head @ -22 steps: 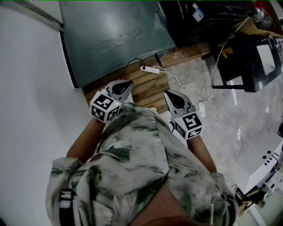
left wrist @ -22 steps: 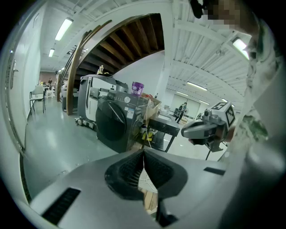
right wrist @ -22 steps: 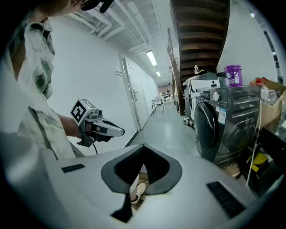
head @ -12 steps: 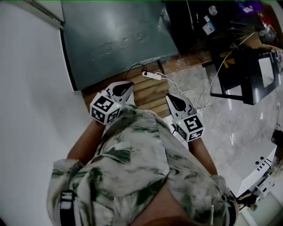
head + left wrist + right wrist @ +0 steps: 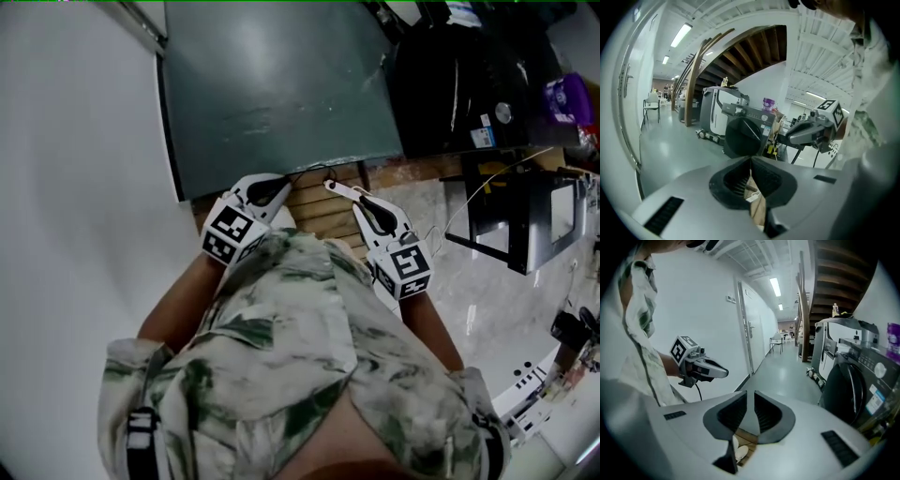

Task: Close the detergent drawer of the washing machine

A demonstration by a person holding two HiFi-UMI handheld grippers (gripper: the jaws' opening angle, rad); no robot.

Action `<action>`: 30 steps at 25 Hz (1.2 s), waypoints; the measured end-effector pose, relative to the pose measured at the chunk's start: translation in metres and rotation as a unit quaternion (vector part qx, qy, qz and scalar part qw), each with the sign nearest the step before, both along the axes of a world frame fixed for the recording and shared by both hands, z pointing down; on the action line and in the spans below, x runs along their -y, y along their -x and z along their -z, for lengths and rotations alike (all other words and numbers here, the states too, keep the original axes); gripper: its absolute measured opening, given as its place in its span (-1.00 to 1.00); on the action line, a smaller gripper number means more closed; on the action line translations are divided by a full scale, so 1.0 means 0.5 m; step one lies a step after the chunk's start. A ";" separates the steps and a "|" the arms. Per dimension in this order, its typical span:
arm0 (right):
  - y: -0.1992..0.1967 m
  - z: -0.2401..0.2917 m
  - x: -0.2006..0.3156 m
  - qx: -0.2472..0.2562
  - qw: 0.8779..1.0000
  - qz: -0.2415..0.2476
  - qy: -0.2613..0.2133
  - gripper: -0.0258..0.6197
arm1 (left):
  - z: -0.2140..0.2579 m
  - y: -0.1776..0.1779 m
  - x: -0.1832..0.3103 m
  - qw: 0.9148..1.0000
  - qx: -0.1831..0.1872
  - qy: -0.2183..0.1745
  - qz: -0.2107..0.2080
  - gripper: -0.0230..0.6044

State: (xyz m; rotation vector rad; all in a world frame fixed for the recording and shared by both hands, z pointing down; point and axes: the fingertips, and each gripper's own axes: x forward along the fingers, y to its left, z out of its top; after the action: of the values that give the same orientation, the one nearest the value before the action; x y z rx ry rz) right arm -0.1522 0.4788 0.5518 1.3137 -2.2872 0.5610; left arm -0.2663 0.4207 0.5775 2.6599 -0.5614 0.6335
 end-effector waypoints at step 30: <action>0.258 0.198 0.971 0.051 0.989 0.134 0.023 -0.73 | 0.309 0.239 0.867 0.990 0.025 -0.010 0.138 -0.84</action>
State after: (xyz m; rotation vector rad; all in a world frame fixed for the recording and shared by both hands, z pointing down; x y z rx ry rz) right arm -0.2811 -0.0070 0.4530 0.9544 -2.4654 0.5931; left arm -0.3858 -0.0129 0.4228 2.5254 -0.9345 0.6146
